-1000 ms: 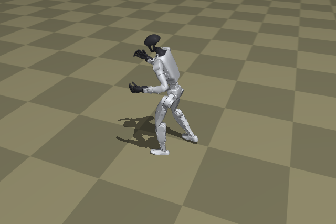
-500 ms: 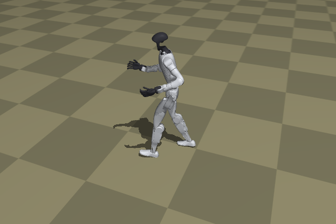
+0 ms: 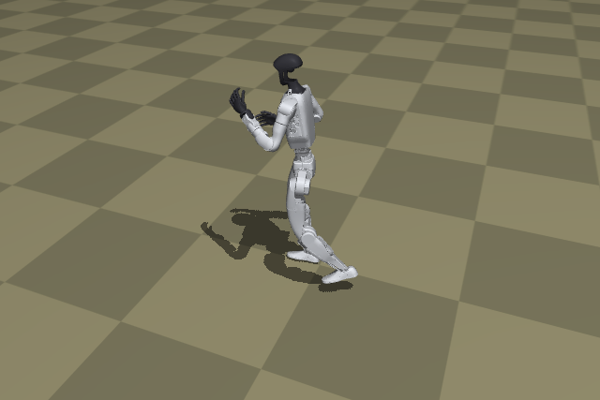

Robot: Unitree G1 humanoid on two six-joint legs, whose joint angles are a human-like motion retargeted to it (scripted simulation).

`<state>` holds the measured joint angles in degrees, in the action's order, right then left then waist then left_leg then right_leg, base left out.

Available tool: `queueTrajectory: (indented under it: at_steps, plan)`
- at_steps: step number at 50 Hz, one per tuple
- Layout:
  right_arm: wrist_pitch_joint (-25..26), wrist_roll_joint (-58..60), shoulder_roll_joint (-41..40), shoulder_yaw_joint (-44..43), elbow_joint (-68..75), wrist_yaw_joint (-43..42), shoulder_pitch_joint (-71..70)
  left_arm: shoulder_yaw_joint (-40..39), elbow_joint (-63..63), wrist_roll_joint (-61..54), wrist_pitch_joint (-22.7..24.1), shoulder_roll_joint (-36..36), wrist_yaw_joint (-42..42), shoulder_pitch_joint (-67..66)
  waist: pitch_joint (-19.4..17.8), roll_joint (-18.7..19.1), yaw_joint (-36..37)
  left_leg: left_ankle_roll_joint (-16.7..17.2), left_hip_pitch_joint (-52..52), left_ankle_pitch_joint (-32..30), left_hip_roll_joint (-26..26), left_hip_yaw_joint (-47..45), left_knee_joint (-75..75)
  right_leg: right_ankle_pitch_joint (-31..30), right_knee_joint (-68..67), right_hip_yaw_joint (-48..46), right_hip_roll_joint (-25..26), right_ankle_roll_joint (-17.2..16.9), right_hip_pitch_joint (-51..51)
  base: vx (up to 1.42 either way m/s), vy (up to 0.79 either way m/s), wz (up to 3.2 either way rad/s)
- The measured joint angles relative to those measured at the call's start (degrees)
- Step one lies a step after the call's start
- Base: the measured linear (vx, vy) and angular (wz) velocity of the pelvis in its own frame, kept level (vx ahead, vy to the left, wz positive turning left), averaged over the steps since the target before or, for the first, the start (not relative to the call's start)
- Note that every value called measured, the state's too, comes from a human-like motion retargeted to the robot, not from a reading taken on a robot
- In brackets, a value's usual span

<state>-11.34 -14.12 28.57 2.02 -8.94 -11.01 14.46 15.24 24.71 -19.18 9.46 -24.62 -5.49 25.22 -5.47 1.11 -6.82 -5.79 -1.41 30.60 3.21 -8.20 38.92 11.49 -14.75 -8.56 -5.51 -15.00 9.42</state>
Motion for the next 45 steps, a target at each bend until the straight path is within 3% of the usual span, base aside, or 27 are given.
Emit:
queueTrajectory:
  at_steps: [3,8,12,15,17,20,23,26,28,31,34,35,37,40,42,45]
  plan:
    - [0.28,-0.96,-1.01,-2.67,-1.62,1.63,5.14,-1.76,4.56,-1.62,2.16,-0.80,-1.28,4.01,0.41,-1.21,-5.46,0.87,-1.88,-1.23,-1.07,2.45,-6.27,-1.33,2.18,-2.73,-3.04,0.00,0.59,-0.38,0.29,0.80]
    - [0.81,-0.88,-2.68,-2.30,-0.91,0.30,11.44,-4.98,9.06,-20.29,5.42,2.68,-0.37,-4.85,-1.62,-4.48,-6.19,1.66,-2.53,-4.39,-3.01,9.40,-13.84,-3.76,4.38,-2.97,-5.68,1.87,2.42,-0.46,0.30,0.11]
    - [0.07,0.96,-3.53,0.36,-2.35,-1.28,10.28,-6.68,4.96,-26.13,5.20,6.14,2.62,-17.46,-7.73,-8.29,-4.79,2.74,0.63,-2.05,-5.83,11.98,-10.38,-9.63,6.86,1.28,-6.80,2.43,4.71,-0.68,0.33,-0.57]
    - [0.84,-2.09,-2.32,3.94,-5.71,-1.54,5.69,-7.31,-1.87,-18.56,3.22,7.88,-0.42,-17.92,-13.90,-11.89,-5.30,3.15,3.27,1.51,-6.36,5.62,-6.24,-11.68,8.89,6.75,-6.75,1.93,6.28,-0.81,0.32,-0.88]
    - [0.72,-2.53,0.00,6.38,-8.55,-0.79,4.32,-6.81,-4.36,-12.06,3.01,7.69,-6.14,-12.11,-16.58,-13.38,-5.78,1.84,5.42,4.33,-5.56,2.14,-3.29,-7.65,6.14,8.58,-6.00,2.76,7.28,-0.79,0.30,-0.73]
    - [-0.22,-1.32,3.67,7.77,-11.51,0.51,6.82,-7.20,-3.89,-7.21,2.88,6.34,-12.69,0.33,-17.88,-12.50,-4.74,-1.78,10.21,7.25,-3.03,1.18,1.26,1.61,-8.93,3.62,-4.81,6.93,10.55,-0.71,0.26,-0.57]
    - [0.02,-4.16,4.68,7.45,-11.62,2.49,11.77,-8.77,-1.77,-5.64,2.89,6.41,-14.40,9.88,-16.42,-9.92,-1.83,-3.34,13.65,5.74,-1.21,0.70,1.25,10.58,-26.08,-1.49,-5.11,11.38,11.30,-0.58,0.17,-0.55]
    - [0.55,-6.22,3.92,7.89,-10.67,5.17,12.50,-8.45,0.95,-5.43,4.66,6.82,-15.42,8.57,-12.41,-8.23,2.34,-3.13,13.41,-1.33,-1.46,-0.89,-7.62,13.91,-31.22,-0.01,-3.07,12.57,7.30,-0.52,0.11,-0.78]
    - [0.55,-5.40,2.60,8.82,-10.04,6.52,9.22,-8.00,2.61,-6.00,5.49,5.69,-14.41,1.78,-9.11,-7.33,5.77,-2.52,12.06,-8.24,-1.69,-2.23,-16.22,12.50,-28.82,1.34,-1.27,12.43,2.89,-0.55,0.05,-1.04]
    - [0.03,-2.78,-0.95,9.72,-8.96,6.82,-0.01,-8.23,2.88,-6.51,3.97,1.42,-9.11,-13.47,-4.52,-5.26,10.58,0.06,11.12,-18.88,-1.02,-4.23,-26.74,5.82,-21.36,4.81,2.09,12.08,-4.32,-0.62,-0.01,-0.95]
    - [-0.45,0.38,-5.12,9.05,-8.15,3.46,-11.62,-7.66,0.22,-6.75,1.67,-3.39,-3.44,-28.94,-2.64,-3.03,14.64,3.22,12.27,-24.31,-0.92,-4.43,-30.90,0.89,-15.29,12.66,4.86,11.04,-10.33,-0.74,-0.04,-0.74]
    - [-0.70,1.28,-6.54,8.91,-7.73,1.60,-16.28,-6.97,-1.30,-6.83,1.19,-4.76,-1.99,-33.40,-2.49,-2.61,15.80,3.92,13.65,-24.47,-1.21,-3.70,-30.57,1.48,-13.60,15.48,5.12,10.80,-11.47,-0.86,-0.06,-0.57]
    - [-0.83,3.31,-8.92,9.25,-6.97,-3.66,-27.43,-5.14,-5.00,-8.80,0.97,-7.20,-1.15,-39.15,-4.87,-3.43,16.90,3.11,18.01,-19.37,-3.06,-2.30,-23.08,9.26,-11.18,18.00,2.58,11.55,-12.14,-0.91,-0.06,-0.39]
    - [-1.13,4.11,-11.11,10.95,-6.70,-9.76,-43.40,-3.69,-8.48,-12.31,1.06,-9.80,-2.04,-41.66,-10.37,-5.33,16.30,-0.30,24.82,-9.45,-2.43,-5.88,-3.19,20.13,-13.93,16.98,-1.04,14.92,-8.74,-0.88,-0.06,-0.20]
    - [-1.81,1.83,-11.36,12.24,-8.10,-9.93,-47.50,-4.39,-7.24,-14.20,1.07,-9.70,-3.24,-39.53,-11.57,-6.09,14.36,-3.96,26.61,-5.14,0.73,-9.11,7.88,21.26,-17.70,16.85,-1.00,16.42,-4.09,-0.78,-0.03,0.11]
    - [-3.42,-5.10,-9.85,13.42,-12.88,-4.58,-41.22,-5.13,-3.17,-14.72,1.25,-6.22,-4.40,-32.47,-8.79,-6.65,9.53,-6.13,24.51,-2.18,2.48,-9.77,13.53,14.96,-14.35,15.30,-1.24,14.70,0.07,-0.66,0.04,0.68]
